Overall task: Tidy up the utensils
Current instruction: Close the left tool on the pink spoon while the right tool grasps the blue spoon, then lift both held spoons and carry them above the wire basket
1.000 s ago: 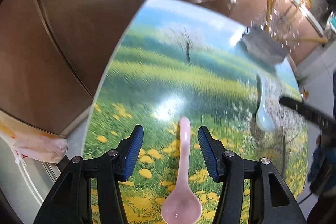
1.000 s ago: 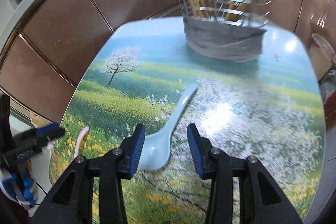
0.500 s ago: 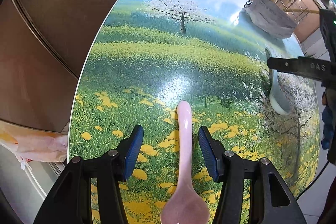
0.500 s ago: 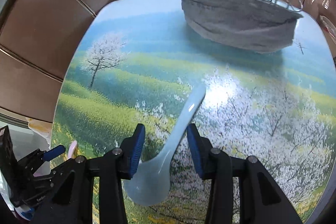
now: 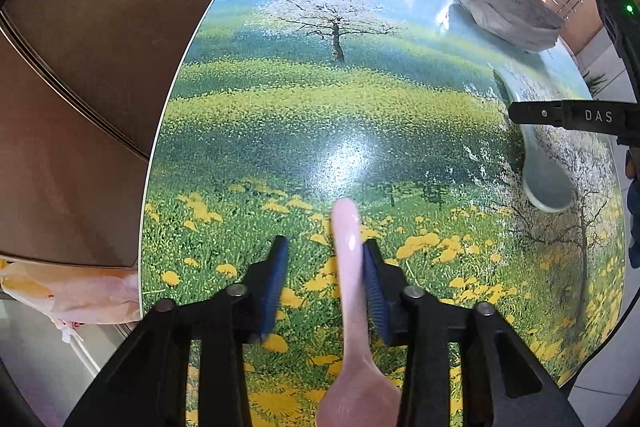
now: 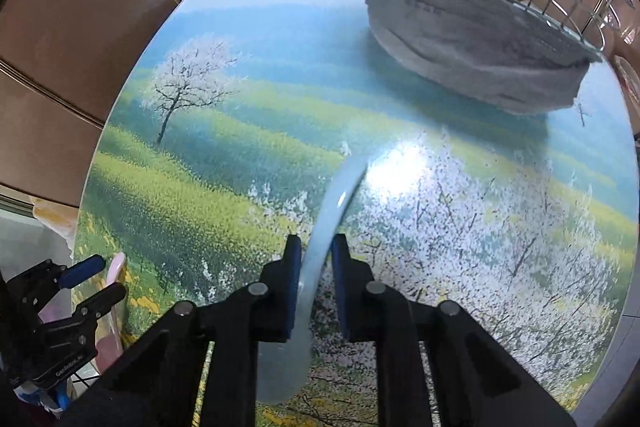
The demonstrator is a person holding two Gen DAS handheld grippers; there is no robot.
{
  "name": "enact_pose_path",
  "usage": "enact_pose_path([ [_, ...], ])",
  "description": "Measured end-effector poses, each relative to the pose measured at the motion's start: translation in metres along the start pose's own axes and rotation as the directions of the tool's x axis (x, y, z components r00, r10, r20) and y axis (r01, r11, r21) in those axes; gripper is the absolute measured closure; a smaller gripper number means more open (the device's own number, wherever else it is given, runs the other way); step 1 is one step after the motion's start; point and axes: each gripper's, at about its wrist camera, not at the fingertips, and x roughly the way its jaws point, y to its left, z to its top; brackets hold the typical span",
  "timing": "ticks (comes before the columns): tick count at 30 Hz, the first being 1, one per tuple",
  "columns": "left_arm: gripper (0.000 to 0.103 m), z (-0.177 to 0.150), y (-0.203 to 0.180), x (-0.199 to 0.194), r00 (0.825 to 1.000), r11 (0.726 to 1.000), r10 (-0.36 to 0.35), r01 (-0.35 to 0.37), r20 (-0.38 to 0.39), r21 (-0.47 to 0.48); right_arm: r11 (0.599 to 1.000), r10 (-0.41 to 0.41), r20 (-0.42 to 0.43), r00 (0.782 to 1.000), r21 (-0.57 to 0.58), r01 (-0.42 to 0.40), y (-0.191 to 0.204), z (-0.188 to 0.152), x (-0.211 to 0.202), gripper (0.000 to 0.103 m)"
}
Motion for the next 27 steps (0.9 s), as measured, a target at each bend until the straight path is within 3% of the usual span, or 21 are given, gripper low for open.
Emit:
enact_pose_path([
  [1, 0.085, 0.0, 0.0, 0.0, 1.0, 1.0, -0.007, 0.007, -0.002, -0.001, 1.0, 0.01, 0.007, 1.0, 0.002, -0.01, -0.002, -0.002, -0.001, 0.093],
  [2, 0.088, 0.001, 0.001, 0.0, 1.0, 1.0, -0.02, 0.02, -0.006, -0.001, 1.0, 0.026, 0.016, 1.0, 0.003, -0.026, -0.003, -0.005, -0.003, 0.094],
  [7, 0.091, 0.0, 0.008, -0.002, 0.998, 0.997, -0.06, 0.06, 0.009, -0.05, 0.996, 0.09, 0.095, 0.991, -0.02, -0.089, -0.006, -0.017, -0.017, 0.094],
  [13, 0.091, -0.008, 0.012, -0.018, 0.991, 0.993, -0.1, 0.106, 0.093, -0.059, 0.985, 0.166, 0.226, 0.96, -0.076, -0.152, -0.009, -0.039, -0.047, 0.095],
  [21, 0.091, -0.012, 0.008, -0.056, 0.967, 0.99, -0.114, 0.13, 0.226, -0.054, 0.979, 0.193, 0.386, 0.902, -0.135, -0.152, -0.004, -0.073, -0.076, 0.096],
  [27, 0.091, 0.0, -0.003, -0.08, 0.948, 0.988, -0.131, 0.15, 0.289, -0.043, 0.983, 0.164, 0.46, 0.873, -0.155, -0.103, -0.004, -0.083, -0.114, 0.096],
])
